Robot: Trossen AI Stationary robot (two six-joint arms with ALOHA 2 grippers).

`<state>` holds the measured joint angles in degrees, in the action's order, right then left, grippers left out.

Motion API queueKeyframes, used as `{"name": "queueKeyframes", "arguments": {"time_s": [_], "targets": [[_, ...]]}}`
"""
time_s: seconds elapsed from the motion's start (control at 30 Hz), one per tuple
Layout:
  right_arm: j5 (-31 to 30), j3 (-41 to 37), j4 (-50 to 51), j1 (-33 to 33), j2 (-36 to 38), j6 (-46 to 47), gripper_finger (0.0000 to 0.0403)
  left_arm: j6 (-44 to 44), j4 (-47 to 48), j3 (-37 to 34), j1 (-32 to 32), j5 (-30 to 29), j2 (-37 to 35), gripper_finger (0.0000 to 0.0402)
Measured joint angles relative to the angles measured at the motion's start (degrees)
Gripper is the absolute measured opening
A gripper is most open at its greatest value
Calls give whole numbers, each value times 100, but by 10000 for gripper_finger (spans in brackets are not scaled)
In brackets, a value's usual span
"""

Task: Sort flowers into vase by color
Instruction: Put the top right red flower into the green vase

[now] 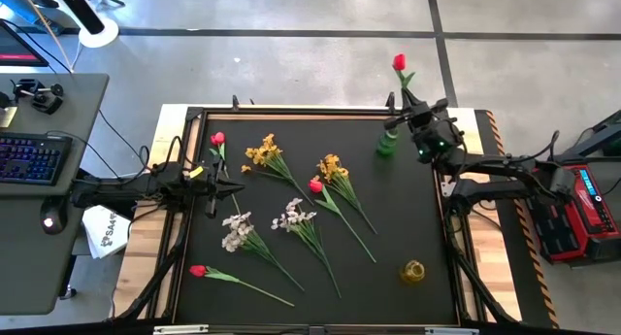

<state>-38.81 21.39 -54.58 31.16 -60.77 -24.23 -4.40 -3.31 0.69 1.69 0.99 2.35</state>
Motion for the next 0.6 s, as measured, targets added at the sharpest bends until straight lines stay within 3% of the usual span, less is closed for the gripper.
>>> {"name": "queueKeyframes", "arguments": {"time_s": [0.33,0.6], "targets": [[2,-2,654,0,0,387,6,0,2,-2,-1,1,0,6],[0,-2,984,0,0,627,92,0,2,-2,1,2,0,6]]}}
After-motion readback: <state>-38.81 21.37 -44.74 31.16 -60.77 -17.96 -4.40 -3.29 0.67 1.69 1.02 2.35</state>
